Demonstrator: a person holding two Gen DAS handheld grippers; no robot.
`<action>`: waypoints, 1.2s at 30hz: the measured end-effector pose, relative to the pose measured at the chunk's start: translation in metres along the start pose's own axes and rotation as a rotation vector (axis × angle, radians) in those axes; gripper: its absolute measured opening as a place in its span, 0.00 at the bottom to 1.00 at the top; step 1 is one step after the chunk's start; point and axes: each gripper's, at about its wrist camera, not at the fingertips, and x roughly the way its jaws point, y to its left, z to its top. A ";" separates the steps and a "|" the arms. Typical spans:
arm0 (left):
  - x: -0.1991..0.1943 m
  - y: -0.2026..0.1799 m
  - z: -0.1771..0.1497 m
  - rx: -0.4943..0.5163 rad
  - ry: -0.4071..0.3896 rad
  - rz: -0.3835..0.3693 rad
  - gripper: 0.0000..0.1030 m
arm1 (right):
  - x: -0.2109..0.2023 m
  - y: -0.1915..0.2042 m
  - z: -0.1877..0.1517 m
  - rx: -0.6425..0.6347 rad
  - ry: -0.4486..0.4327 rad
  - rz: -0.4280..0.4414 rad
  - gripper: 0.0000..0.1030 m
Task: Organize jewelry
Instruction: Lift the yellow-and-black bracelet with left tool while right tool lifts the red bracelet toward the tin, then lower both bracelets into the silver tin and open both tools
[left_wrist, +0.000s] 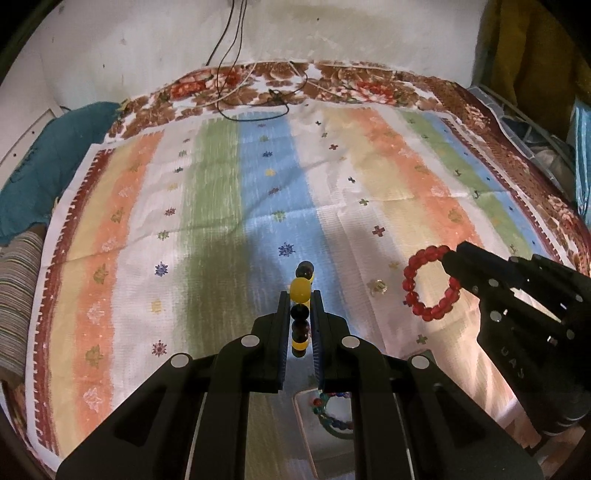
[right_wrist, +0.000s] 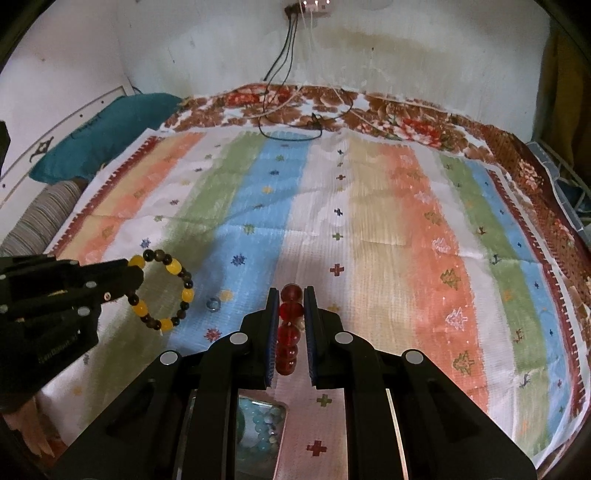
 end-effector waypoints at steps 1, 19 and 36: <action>-0.002 -0.002 -0.002 0.010 -0.006 0.009 0.10 | -0.002 0.000 0.000 0.000 -0.006 0.001 0.14; -0.036 -0.017 -0.019 0.048 -0.085 -0.016 0.10 | -0.033 0.006 -0.013 -0.006 -0.069 0.023 0.14; -0.064 -0.032 -0.048 0.082 -0.123 -0.035 0.10 | -0.057 0.011 -0.034 -0.040 -0.073 0.064 0.14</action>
